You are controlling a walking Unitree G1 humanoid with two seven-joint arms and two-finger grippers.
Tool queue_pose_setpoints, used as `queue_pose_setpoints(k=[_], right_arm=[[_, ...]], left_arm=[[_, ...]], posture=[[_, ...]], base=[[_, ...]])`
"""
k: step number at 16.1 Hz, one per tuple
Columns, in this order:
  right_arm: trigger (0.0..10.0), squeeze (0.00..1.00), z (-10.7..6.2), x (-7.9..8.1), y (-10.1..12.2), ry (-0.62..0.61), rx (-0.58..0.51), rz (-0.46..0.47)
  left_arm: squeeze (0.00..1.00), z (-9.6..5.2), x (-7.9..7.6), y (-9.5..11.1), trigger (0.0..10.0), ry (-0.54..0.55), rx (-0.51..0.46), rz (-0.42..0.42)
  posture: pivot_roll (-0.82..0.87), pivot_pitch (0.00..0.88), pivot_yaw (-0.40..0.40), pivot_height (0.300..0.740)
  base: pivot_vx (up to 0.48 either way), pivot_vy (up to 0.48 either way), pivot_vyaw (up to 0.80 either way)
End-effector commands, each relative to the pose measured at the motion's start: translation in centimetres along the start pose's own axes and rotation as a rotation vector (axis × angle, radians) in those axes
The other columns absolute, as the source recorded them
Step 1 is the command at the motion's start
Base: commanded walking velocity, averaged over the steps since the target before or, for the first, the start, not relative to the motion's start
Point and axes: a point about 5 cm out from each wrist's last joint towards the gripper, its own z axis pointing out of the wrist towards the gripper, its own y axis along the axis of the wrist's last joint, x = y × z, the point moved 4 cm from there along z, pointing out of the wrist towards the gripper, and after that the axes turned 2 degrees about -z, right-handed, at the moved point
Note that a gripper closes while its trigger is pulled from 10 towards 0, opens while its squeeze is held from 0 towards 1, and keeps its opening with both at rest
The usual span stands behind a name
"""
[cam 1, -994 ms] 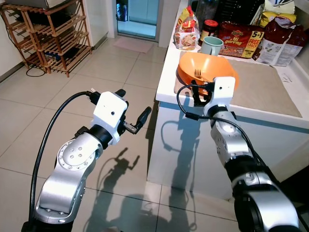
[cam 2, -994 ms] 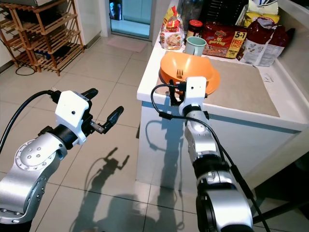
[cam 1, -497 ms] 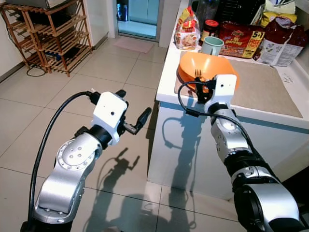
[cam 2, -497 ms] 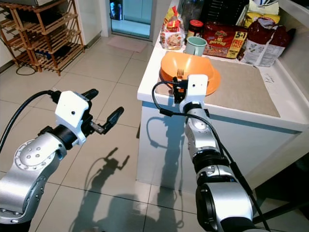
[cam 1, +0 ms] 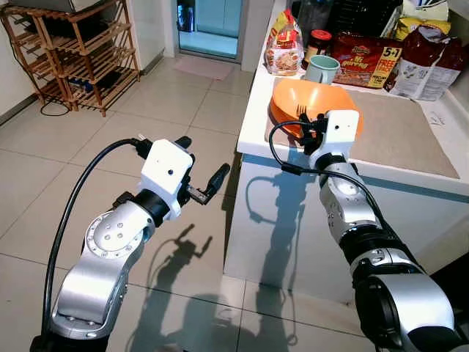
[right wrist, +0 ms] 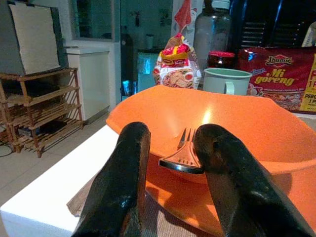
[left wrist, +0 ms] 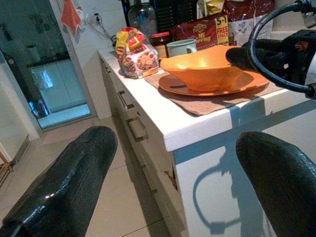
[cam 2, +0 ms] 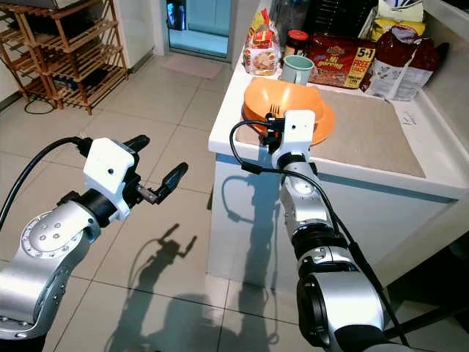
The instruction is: Setting the table
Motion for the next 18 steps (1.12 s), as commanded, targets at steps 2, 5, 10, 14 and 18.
queue_pose_setpoints(k=[2,5,10,14,18], right_arm=[[0.0,0.00,0.4,-0.7,0.8,-0.010,-0.024,-0.005],[0.0,0.00,0.4,-0.7,0.8,-0.009,-0.026,-0.004],[0.0,0.00,0.5,-0.8,1.9,-0.016,-0.075,-0.006],[0.0,0.00,-1.2,-0.4,5.9,0.021,-0.283,-0.094],[0.0,0.00,-3.5,0.1,6.9,0.049,-0.340,-0.149]], left_arm=[[0.00,0.1,-0.3,0.9,10.0,-0.022,-0.026,0.009],[0.00,0.1,-0.4,0.9,10.0,-0.026,-0.027,0.009],[0.00,0.2,0.0,0.9,10.0,-0.004,-0.031,0.017],[0.00,0.3,1.4,1.2,10.0,0.093,-0.059,0.009],[0.00,0.5,1.2,1.0,10.0,0.101,-0.062,0.010]], posture=[[0.12,0.000,-0.076,0.740],[0.12,0.000,-0.074,0.740],[0.12,0.000,-0.073,0.740],[0.10,0.000,-0.079,0.740],[0.08,0.000,-0.073,0.740]], base=[[0.000,0.000,0.00],[0.000,0.000,0.00],[0.000,0.000,0.00],[0.000,0.000,0.00],[0.000,0.000,0.00]])
